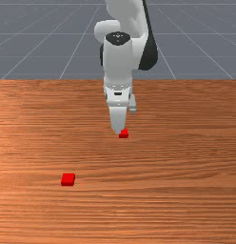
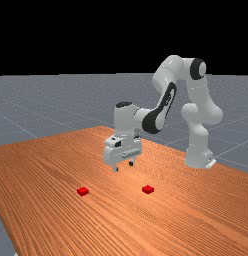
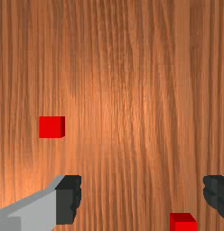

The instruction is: Stack all the cube

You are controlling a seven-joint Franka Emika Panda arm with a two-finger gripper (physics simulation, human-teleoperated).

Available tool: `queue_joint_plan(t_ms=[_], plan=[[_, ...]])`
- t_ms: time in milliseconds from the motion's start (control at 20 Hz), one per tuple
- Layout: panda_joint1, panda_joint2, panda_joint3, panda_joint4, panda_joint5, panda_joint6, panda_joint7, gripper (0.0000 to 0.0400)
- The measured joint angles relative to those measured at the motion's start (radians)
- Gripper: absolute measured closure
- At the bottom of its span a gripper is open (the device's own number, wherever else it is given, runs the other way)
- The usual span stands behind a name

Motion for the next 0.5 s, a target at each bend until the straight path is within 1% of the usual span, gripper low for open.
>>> queue_joint_plan(t_ms=[50,100,150,200,250,300,350,400,450,500], plan=[[0.000,0.000,0.000,0.000,0.000,0.000,0.000,0.0157],[0.000,0.000,0.000,0.000,0.000,0.000,0.000,0.0252],[0.000,0.000,0.000,0.000,0.000,0.000,0.000,0.0310],[0.000,0.000,0.000,0.000,0.000,0.000,0.000,0.0346],[0.000,0.000,0.000,0.000,0.000,0.000,0.000,0.0367],[0.000,0.038,0.000,0.065,0.000,-0.035,0.000,0.0223],[0.000,0.062,0.000,0.104,0.000,-0.050,0.000,0.0135],[0.000,0.091,0.000,0.153,0.000,-0.074,0.000,0.0082],[0.000,0.097,0.000,0.150,0.000,-0.056,0.000,0.0050],[0.000,0.107,0.000,0.149,0.000,-0.045,0.000,0.0030]])
